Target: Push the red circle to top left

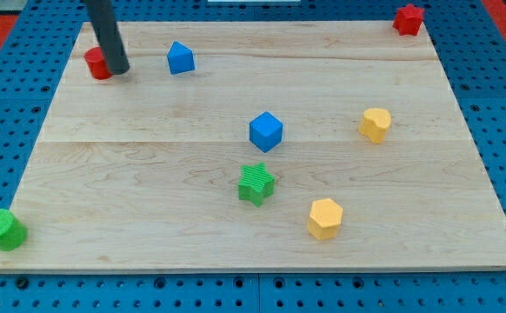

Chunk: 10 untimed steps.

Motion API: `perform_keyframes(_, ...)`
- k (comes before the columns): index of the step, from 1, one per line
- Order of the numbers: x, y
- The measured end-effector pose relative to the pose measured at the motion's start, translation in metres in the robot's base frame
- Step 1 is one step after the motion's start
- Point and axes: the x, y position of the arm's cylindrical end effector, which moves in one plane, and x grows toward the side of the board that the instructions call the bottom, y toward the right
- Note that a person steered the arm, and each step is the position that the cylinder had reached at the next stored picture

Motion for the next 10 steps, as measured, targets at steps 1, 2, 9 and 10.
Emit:
perform_keyframes(1, 0.012, -0.020)
perform_keyframes(2, 0.027, -0.023)
perform_keyframes(9, 0.013, -0.038)
perform_keyframes(10, -0.009, -0.043)
